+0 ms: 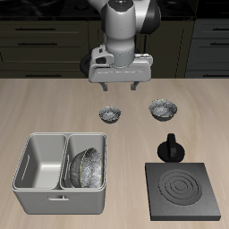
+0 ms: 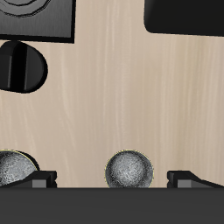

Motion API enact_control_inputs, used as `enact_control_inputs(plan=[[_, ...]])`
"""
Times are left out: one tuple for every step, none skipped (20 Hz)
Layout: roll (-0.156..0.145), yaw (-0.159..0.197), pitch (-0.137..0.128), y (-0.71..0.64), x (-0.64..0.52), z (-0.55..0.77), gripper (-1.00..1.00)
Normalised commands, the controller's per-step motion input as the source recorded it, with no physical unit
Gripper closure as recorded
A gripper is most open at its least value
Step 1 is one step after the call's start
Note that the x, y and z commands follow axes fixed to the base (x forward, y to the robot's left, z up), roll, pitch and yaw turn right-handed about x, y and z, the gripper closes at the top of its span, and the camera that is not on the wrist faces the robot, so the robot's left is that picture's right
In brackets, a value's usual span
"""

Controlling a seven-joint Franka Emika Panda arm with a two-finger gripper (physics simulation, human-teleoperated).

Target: Turn off the stove and place the largest bowl in the left side of the drainer and the medium bowl in the right side

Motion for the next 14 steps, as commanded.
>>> enact_control_inputs(plan=[[-0.03,0.06,-0.104,0.17,-0.31,-0.14,-1.0],[0.006,-0.091,0.077,-0.02,-0.15,-0.3,-1.0],[-0.024,-0.036,0.031,0.25,-0.45,-0.24,-1.0],[0.09,0.097,-0.094,0.24,-0.11,-0.07,-1.0],[-0.045,-0.133,0.105,0.23,-0.6,-0.41,-1.0],[0.058,0.105,-0.13,0.4,-0.35,-0.03,-1.0],[0.013,-0.015,-0.005,0.05,-0.13,-0.19,-1.0],[-0.148,-0.147,0.078,0.13,-0.34,-0.28,-1.0],[0.048,0.06,-0.05,0.2,-0.15,-0.06,-1.0],[0.05,-0.032,0.045,0.19,-0.2,-0.32,-1.0],[-0.108,0.035,-0.049,0.34,-0.42,-0.23,-1.0],[-0.005,0.062,-0.038,0.23,-0.09,-0.29,-1.0],[-0.012,-0.061,0.133,-0.05,0.04,-0.23,-1.0],[-0.035,-0.041,-0.119,0.61,-0.82,-0.27,-1.0]])
